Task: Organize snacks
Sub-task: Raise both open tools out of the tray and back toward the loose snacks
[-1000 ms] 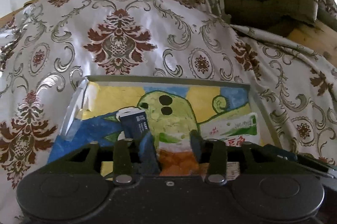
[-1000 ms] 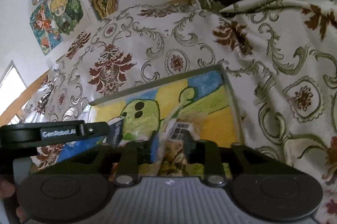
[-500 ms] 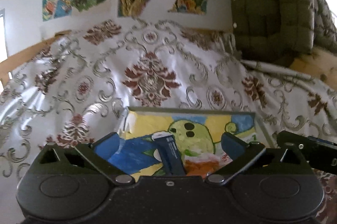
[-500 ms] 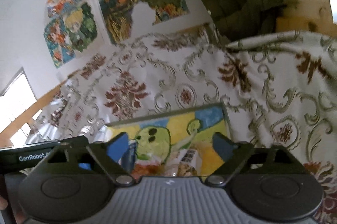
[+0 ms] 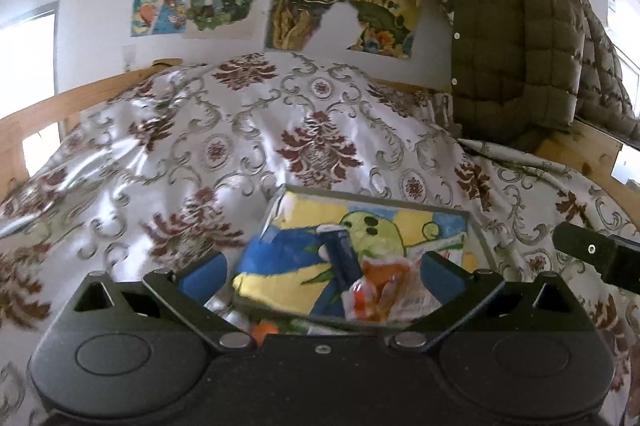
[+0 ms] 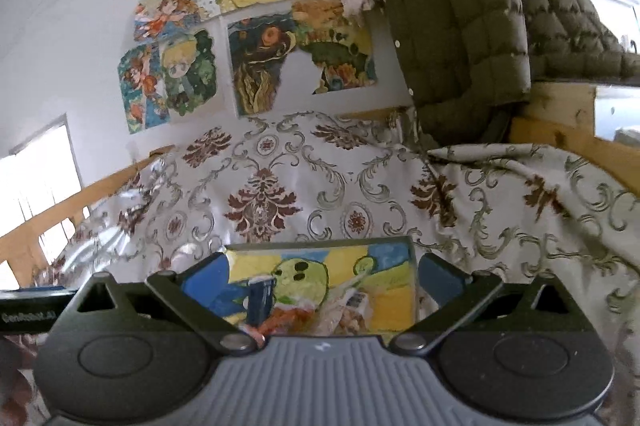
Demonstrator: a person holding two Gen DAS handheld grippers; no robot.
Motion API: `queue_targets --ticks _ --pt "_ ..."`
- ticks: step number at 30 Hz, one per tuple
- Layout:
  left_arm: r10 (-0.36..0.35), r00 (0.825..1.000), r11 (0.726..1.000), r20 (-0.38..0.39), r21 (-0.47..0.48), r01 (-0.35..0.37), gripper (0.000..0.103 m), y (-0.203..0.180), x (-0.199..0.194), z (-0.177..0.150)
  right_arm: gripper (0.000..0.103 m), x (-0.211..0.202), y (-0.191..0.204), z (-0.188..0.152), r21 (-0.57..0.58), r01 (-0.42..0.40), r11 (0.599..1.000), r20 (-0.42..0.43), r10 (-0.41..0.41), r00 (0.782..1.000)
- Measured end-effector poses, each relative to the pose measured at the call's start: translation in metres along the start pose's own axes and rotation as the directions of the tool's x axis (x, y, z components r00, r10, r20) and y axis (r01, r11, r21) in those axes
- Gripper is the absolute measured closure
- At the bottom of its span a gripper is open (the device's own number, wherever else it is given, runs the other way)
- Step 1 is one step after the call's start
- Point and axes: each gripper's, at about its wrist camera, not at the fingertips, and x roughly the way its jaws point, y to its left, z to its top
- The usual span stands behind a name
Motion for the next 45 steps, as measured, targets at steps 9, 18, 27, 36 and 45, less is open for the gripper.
queue_targets --ticks 9,18,27,36,45 --pt "0.069 0.997 0.998 0.037 0.010 -0.069 0.001 0.017 -0.055 -0.039 0.000 -0.054 0.027 -0.029 -0.111 -0.018 0.994 0.028 0.021 0.999" --pt "0.103 0.994 0.993 0.030 0.057 -0.105 0.001 0.023 -0.091 -0.070 0.000 -0.094 0.040 -0.055 -0.098 -0.018 0.995 0.001 0.019 1.000" --pt "0.134 0.991 0.991 0.002 0.019 -0.134 0.001 0.035 -0.119 -0.100 0.000 -0.123 0.052 -0.083 -0.102 -0.003 0.995 -0.044 -0.001 0.999" --pt "0.178 0.984 0.983 0.023 -0.044 -0.176 0.001 0.043 -0.151 -0.114 0.000 -0.148 0.063 -0.105 -0.118 0.010 0.993 -0.086 -0.020 0.996" --pt "0.221 0.975 0.974 0.004 -0.055 -0.221 0.001 0.041 -0.161 -0.124 0.000 -0.158 0.063 -0.114 -0.094 0.011 0.995 -0.110 -0.022 0.994"
